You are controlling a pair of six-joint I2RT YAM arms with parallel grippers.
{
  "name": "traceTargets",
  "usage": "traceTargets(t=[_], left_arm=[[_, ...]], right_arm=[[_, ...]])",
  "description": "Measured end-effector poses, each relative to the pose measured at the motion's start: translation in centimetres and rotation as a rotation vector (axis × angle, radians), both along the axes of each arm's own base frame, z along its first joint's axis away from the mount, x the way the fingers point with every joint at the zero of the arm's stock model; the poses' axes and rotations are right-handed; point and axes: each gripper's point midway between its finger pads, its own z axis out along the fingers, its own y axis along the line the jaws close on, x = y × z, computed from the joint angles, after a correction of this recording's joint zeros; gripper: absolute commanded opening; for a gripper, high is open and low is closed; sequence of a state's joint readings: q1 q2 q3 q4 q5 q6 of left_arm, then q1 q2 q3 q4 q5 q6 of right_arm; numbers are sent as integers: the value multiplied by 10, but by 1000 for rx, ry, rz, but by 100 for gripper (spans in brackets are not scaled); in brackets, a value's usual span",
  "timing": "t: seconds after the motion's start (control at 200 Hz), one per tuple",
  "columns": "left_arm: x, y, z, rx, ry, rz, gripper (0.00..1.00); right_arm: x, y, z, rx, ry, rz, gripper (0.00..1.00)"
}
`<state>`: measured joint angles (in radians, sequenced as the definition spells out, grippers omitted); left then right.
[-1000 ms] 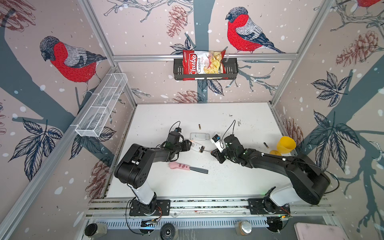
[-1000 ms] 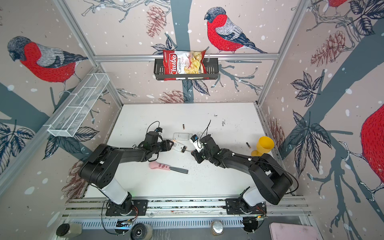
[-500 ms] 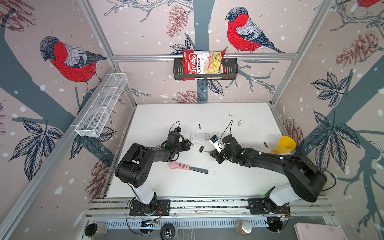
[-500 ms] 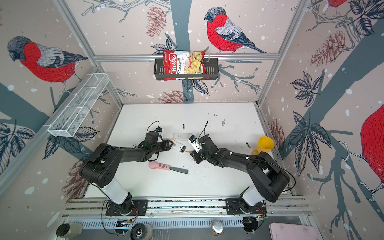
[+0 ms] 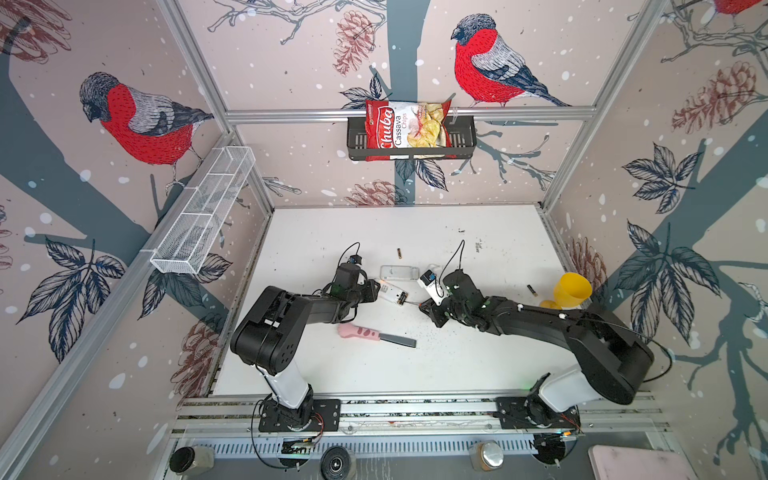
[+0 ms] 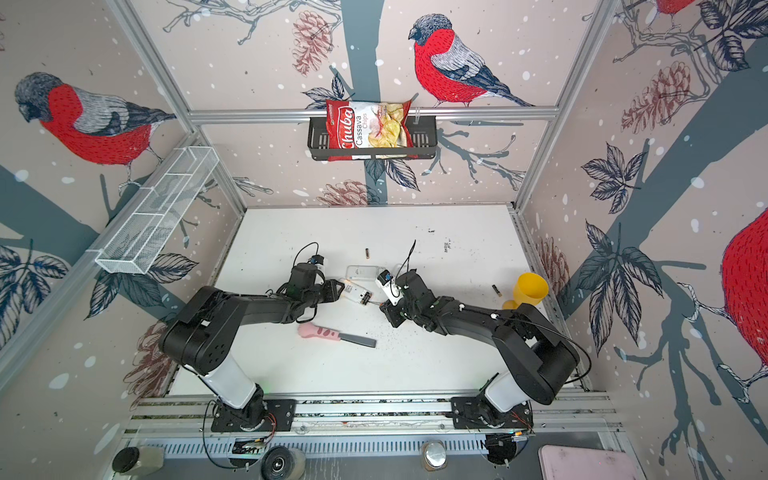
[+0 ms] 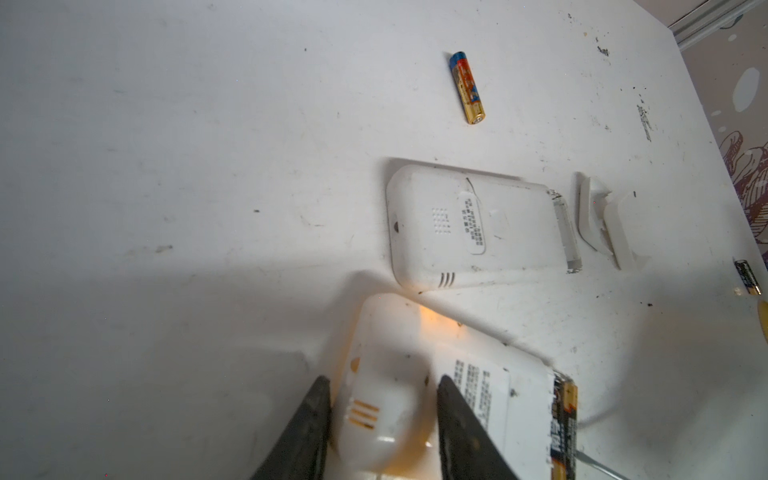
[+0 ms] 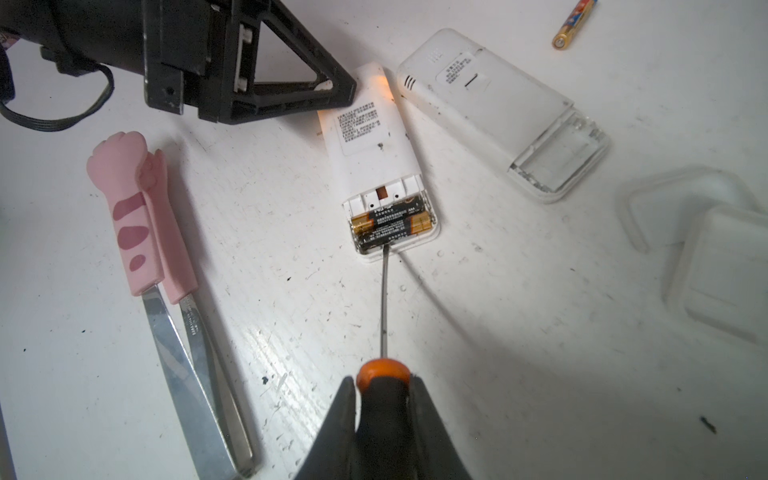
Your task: Unload the batteries from the remote control
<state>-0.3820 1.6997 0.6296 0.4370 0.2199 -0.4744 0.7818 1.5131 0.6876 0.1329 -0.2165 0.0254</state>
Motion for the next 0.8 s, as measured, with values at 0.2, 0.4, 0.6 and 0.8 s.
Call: traceTargets(t=[0.2, 0.4, 0.6, 0.8], left_arm=[[1, 0, -1, 0, -3, 3, 39], [1, -1, -1, -5, -5, -1, 39], [1, -2, 0, -9, -4, -6, 39], [0, -3, 0, -13, -3, -11, 39]], right_arm=[[2, -2, 2, 13, -6, -6, 0], [0, -1, 6, 21, -14, 2, 0], [-4, -1, 4, 8, -4, 5, 0], [-4, -3, 5, 2, -4, 2, 0]])
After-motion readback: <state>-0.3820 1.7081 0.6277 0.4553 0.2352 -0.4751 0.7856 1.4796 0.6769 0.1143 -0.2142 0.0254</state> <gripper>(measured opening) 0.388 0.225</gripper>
